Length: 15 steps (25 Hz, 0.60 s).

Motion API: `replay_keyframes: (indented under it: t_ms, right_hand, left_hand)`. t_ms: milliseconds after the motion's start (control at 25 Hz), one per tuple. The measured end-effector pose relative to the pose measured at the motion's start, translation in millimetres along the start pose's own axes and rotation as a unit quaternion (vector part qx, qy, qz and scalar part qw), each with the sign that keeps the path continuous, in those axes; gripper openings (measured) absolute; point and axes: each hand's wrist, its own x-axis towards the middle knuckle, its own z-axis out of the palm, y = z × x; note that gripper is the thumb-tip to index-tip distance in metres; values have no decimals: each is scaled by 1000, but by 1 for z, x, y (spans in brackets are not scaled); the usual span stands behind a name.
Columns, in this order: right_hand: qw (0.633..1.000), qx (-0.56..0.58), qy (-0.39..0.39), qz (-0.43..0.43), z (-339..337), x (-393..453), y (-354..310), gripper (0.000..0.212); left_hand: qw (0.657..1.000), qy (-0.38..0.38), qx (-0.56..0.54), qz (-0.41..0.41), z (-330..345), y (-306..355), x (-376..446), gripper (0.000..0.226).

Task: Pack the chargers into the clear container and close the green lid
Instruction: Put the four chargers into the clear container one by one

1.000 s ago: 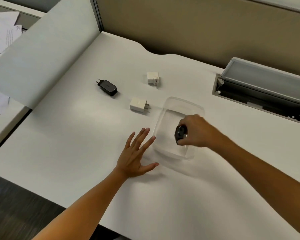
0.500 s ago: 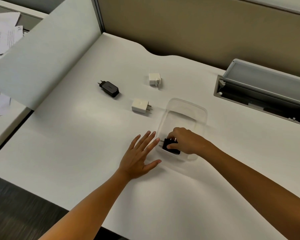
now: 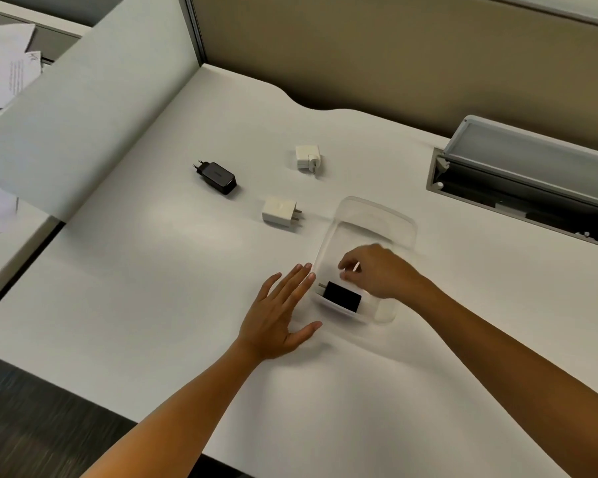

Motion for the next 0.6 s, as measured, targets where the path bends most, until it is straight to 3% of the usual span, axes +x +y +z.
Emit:
replay_keyframes:
  t_ms: [120,200,320,440,520,600]
  right_hand:
    - [979,69,190,-17,-30,11,-13,17]
    - [960,96,256,-66,-47,29,-29,15]
    - [972,76,191,-118,-52,72,-57,24]
    - [989,-71,66,-109,-34,114,-79,60]
    - [982,-153,44,-103,-16,136,-84,70]
    - [978,-173,63,-96,-6,150,-85,67]
  left_hand:
    - [998,19,-30,-44,-1,-3,1,73]
    - [996,25,-29,-86,-1,-4,1,69]
    - [993,19,-18,-119,0,-4,3,68]
    - [992,15,-15,-127,0,-4,2,70]
    - [991,16,-14,-133,-1,-4,3,72]
    - [991,14,-10,-132,-1,-4,3,73]
